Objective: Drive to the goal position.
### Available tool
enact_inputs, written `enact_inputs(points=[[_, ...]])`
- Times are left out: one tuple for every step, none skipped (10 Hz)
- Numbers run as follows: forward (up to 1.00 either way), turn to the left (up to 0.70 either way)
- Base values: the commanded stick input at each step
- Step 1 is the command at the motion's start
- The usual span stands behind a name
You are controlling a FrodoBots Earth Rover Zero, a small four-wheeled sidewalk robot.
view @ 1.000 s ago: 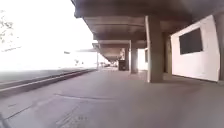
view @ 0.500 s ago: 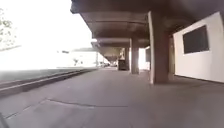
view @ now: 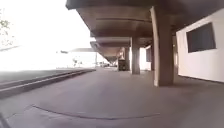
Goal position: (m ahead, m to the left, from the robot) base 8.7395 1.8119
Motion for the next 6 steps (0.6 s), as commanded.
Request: enact_inputs(points=[[0.70,0.00],[0.70,0.00],[0.70,0.00],[0.70,0.00],[0.70,0.00],[0.70,0.00]])
